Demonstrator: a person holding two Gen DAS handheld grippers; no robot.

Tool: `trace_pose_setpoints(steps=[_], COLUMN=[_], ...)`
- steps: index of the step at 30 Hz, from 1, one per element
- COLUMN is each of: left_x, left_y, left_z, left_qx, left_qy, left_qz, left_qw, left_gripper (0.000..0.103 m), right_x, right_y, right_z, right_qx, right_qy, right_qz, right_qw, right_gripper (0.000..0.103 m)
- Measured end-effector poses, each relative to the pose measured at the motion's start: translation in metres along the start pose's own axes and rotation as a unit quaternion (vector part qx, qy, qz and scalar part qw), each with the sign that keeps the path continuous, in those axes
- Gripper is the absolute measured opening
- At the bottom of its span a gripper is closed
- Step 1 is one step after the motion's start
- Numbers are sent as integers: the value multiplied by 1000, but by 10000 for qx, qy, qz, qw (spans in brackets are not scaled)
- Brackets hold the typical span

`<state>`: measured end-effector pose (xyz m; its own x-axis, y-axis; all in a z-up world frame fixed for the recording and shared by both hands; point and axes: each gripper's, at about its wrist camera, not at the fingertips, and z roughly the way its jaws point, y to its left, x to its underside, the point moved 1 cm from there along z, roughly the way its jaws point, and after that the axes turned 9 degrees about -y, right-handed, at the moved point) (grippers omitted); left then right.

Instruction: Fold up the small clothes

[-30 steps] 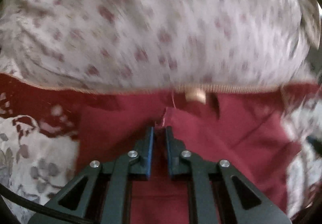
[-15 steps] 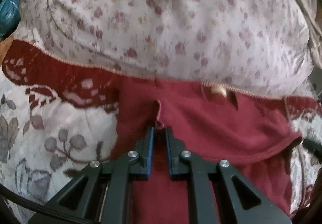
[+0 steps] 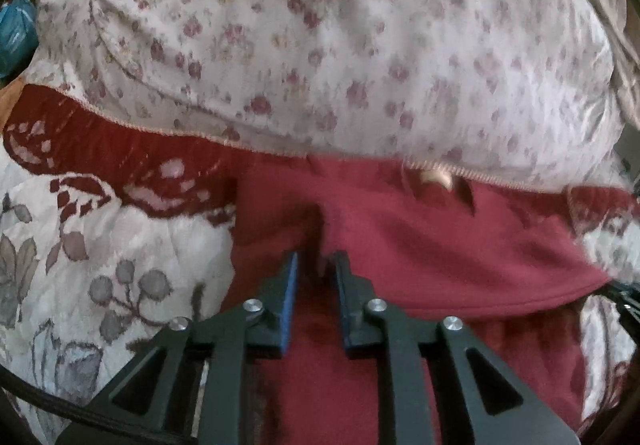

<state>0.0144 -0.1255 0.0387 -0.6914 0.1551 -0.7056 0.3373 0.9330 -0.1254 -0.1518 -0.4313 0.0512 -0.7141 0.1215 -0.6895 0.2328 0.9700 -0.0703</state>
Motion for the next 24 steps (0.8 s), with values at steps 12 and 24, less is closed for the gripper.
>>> trace_pose_setpoints(steps=[12,24], left_x=[1,2], left_y=[13,-6], left_z=[6,18], left_qx=[-6,-317], left_qy=[149,123], left_qz=[-375,139], left_qw=[9992,9993], left_gripper=[29,43], right_x=[-9,-24], right_y=[-44,-43], right_z=[-44,79], right_qx=[-249,-661], right_qy=[-276,-12], right_qz=[1065,1775], right_qw=[9936,9819], right_gripper=[92,15])
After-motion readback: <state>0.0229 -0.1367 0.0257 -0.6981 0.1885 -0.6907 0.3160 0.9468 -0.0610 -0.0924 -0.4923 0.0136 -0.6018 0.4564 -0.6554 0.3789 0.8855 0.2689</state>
